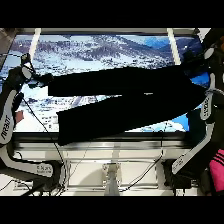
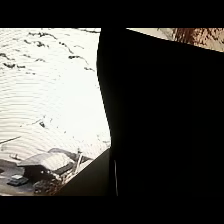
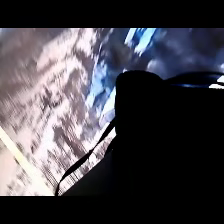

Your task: Fold the clothes and pants, and hang the long-sleeved shirts on hangers.

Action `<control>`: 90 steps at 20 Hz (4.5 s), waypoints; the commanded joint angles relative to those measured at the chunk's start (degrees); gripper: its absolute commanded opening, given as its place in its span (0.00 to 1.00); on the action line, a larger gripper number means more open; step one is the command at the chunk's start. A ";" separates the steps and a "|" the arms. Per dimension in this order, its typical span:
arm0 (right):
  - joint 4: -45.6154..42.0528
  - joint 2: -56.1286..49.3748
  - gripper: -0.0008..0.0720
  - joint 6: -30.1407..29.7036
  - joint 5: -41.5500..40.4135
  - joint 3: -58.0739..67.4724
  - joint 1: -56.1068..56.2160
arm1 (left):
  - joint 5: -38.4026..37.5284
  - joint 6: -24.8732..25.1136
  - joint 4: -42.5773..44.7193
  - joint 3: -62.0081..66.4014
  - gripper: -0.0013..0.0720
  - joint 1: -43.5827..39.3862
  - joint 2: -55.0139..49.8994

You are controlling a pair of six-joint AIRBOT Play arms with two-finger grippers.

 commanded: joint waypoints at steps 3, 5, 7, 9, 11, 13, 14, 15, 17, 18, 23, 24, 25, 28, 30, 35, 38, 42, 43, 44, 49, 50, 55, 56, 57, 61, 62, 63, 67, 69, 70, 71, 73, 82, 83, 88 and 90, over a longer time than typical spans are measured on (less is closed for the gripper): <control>0.11 0.00 0.03 12.28 -10.16 -0.04 -1.86 | 1.77 -0.02 0.52 0.00 0.02 0.07 -0.04; 0.07 -0.04 0.03 15.54 -13.57 -0.04 -1.86 | 1.79 -0.04 1.31 0.00 0.02 0.07 -0.04; -0.02 -0.09 0.03 15.34 -15.72 -0.04 -1.86 | 2.36 -0.07 1.95 0.00 0.02 0.22 -0.04; 0.13 -0.04 0.25 11.28 -18.21 -0.02 -1.86 | 3.58 -0.33 2.27 0.00 0.02 0.59 -0.04; 0.15 0.33 0.60 5.86 -18.16 -0.02 -2.05 | 5.27 -0.48 2.23 0.00 0.03 1.16 -0.04; 0.13 0.66 0.60 1.60 -16.48 0.15 -2.54 | 7.21 -2.08 2.25 0.00 0.05 1.53 -0.04; 0.15 0.92 0.60 1.31 -15.21 0.15 -2.99 | 8.17 -3.26 2.25 0.00 0.05 1.66 -0.04; 0.20 1.22 0.60 0.96 -13.62 0.15 -3.54 | 9.09 -3.45 2.25 0.00 0.10 1.73 -0.04; 0.59 2.01 0.60 -4.59 -8.39 0.15 -4.76 | 9.99 -3.45 2.47 0.00 0.59 1.95 -0.04; 1.33 2.32 0.60 -8.48 -5.01 0.15 -5.57 | 10.05 -3.45 2.45 0.00 0.69 2.21 -0.02; 3.17 2.69 0.29 -22.88 14.19 0.15 -10.93 | 0.74 -3.41 2.47 0.00 0.49 3.43 0.46; 3.69 2.69 0.09 -24.90 16.90 0.15 -12.11 | -2.80 -2.95 2.69 0.00 0.08 3.72 0.76; 5.05 2.69 0.04 -26.58 19.06 0.15 -13.20 | -5.68 -2.34 2.69 0.00 0.02 4.00 1.05; 13.18 2.62 0.03 -34.36 23.78 0.15 -15.98 | -11.02 3.89 2.69 -0.07 0.02 4.17 2.89; 22.99 2.05 0.03 -40.61 28.85 0.13 -18.36 | -11.17 5.05 2.64 -1.05 0.02 4.20 6.01; 40.11 -0.42 0.03 -46.58 40.02 -0.92 -22.84 | -20.63 17.79 -4.37 -13.14 0.02 9.31 17.92; 41.79 -0.46 0.04 -46.58 38.07 -2.12 -23.08 | -27.32 31.91 -23.45 -24.02 0.02 18.60 25.68; 42.99 -0.46 0.12 -46.58 33.70 -2.12 -22.99 | -41.62 39.50 -27.32 -32.61 0.02 28.37 28.79; 43.06 -0.46 0.24 -46.58 32.52 -2.12 -22.99 | -41.00 39.52 -27.63 -34.73 0.04 29.62 28.76; 43.06 -0.44 0.38 -46.58 31.67 -2.12 -22.99 | -40.74 39.54 -27.06 -36.50 0.26 29.83 28.76; 43.25 -0.44 0.50 -46.58 31.32 -2.12 -23.15 | -40.76 39.28 -22.64 -43.85 0.76 29.57 28.76; 43.45 -0.44 0.50 -46.58 31.32 -2.12 -23.15 | -40.72 39.30 -22.60 -44.74 0.76 29.57 28.76; 44.02 -0.42 0.50 -46.56 31.34 -2.12 -23.10 | -38.97 37.68 -20.41 -46.16 0.67 29.57 28.72; 44.50 -0.42 0.50 -46.56 31.39 -2.12 -23.10 | -38.75 36.35 -18.47 -46.18 0.67 29.57 28.72; 45.13 -0.42 0.50 -46.56 31.39 -2.12 -23.10 | -38.23 35.10 -16.83 -46.18 0.67 29.57 28.72; 46.73 -0.39 0.50 -46.56 31.36 -2.12 -23.10 | -34.14 34.29 -17.46 -46.21 0.67 28.04 28.72; 46.71 -0.39 0.50 -46.56 31.36 -2.12 -23.10 | -33.68 34.27 -17.49 -46.21 0.67 26.64 28.70; 46.71 -0.39 0.50 -46.56 31.34 -2.12 -23.10 | -33.35 34.27 -17.46 -46.21 0.67 25.09 28.70; 46.71 -0.39 0.50 -46.56 31.21 -2.12 -23.10 | -31.89 32.76 -17.49 -46.21 0.67 18.80 28.70; 46.71 -0.39 0.50 -46.56 30.45 -2.12 -23.10 | -31.74 32.70 -17.59 -46.21 0.67 17.14 28.70; 46.71 -0.39 0.50 -46.56 30.42 -2.12 -23.10 | -31.78 31.89 -18.03 -46.21 0.67 16.74 28.50; 46.71 -0.39 0.50 -46.58 30.36 -2.12 -23.10 | -31.82 31.21 -18.27 -46.21 0.67 16.55 27.89; 46.71 -0.39 0.50 -46.56 29.90 -2.12 -23.10 | -32.17 29.83 -18.16 -46.23 0.67 16.44 25.55; 46.27 -0.39 0.49 -46.58 28.57 -2.10 -23.15 | -31.78 33.92 -36.22 -46.16 0.02 16.44 21.18; 45.44 -0.39 0.49 -46.58 28.02 -2.10 -23.17 | -31.78 34.77 -39.19 -46.01 0.02 16.44 21.81; 27.02 -0.39 0.51 -41.90 25.29 -1.95 -23.17 | -31.76 32.20 -42.36 -40.63 0.02 16.48 31.21; 16.50 -0.39 0.72 -35.54 24.79 -1.92 -23.19 | -31.71 31.39 -40.50 -39.06 0.02 16.48 35.08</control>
